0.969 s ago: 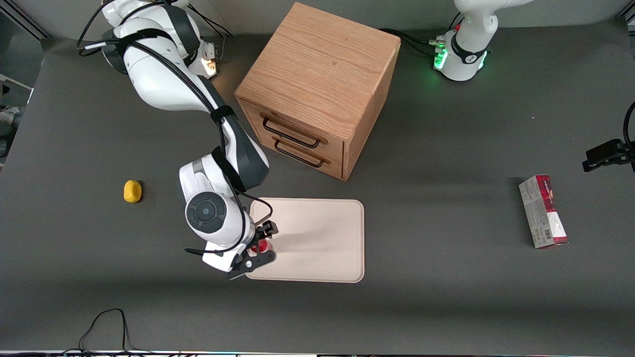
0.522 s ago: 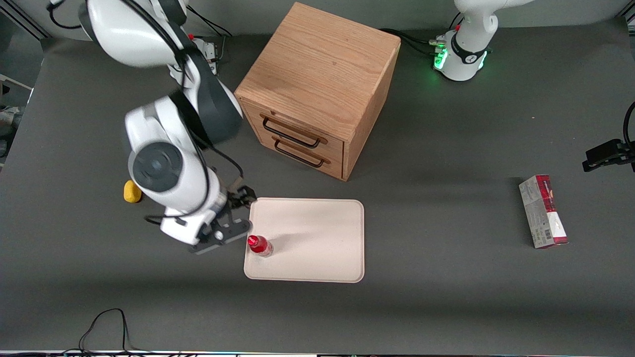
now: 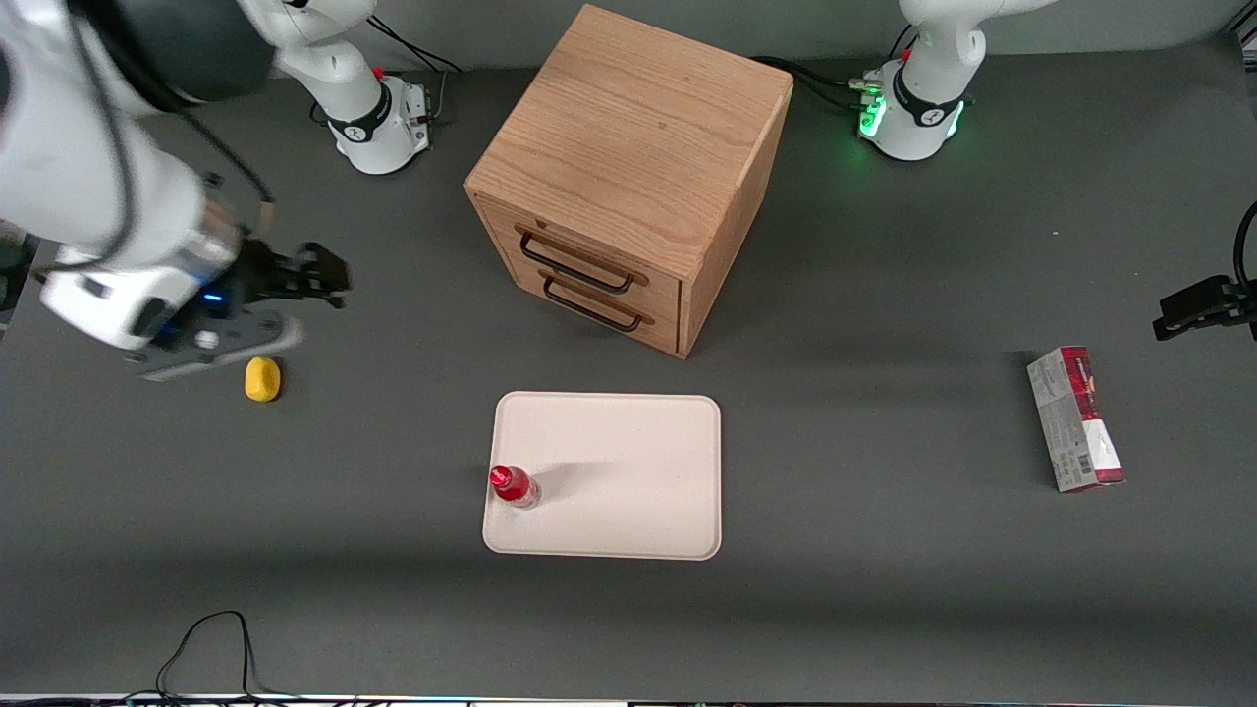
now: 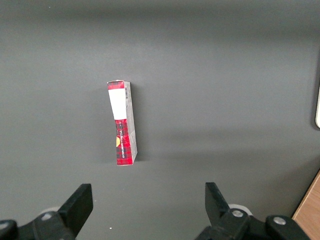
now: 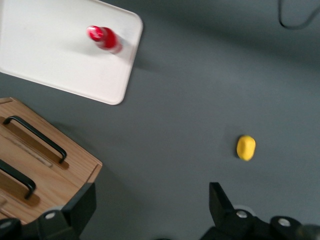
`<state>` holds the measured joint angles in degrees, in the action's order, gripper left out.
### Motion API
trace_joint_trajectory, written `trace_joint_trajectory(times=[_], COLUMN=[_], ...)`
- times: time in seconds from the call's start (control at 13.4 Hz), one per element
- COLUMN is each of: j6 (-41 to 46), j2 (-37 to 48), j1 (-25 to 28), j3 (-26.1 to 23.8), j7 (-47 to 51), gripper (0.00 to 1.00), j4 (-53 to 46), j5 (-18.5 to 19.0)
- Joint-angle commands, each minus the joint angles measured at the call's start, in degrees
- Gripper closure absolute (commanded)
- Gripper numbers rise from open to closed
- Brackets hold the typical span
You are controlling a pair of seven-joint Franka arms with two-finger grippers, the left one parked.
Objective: Place coke bottle on tray
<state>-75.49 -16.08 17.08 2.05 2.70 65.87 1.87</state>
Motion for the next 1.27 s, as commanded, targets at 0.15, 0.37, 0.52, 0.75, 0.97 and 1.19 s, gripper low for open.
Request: trace_joint_trajectory(times=[0.15, 0.37, 0.52, 0.75, 0.97, 1.19], j6=[-6.86, -10.11, -11.95, -13.02, -13.54, -13.19], j2=[17.64, 21.6, 21.88, 21.26, 17.94, 16.69], j1=[-17.23, -17.52, -17.34, -17.43, -17.34, -17.34], j3=[-10.31, -5.95, -4.16, -1.88, -1.26, -1.09], j7=[0.2, 0.02, -1.29, -4.1, -4.46, -4.64], gripper=[0.0, 0.0, 0.0, 0.0, 0.0, 0.0], j4=[21.82, 27.71, 28.34, 28.0, 25.72, 25.27], j5=[-0.47, -1.7, -1.7, -1.61, -1.09, -0.91])
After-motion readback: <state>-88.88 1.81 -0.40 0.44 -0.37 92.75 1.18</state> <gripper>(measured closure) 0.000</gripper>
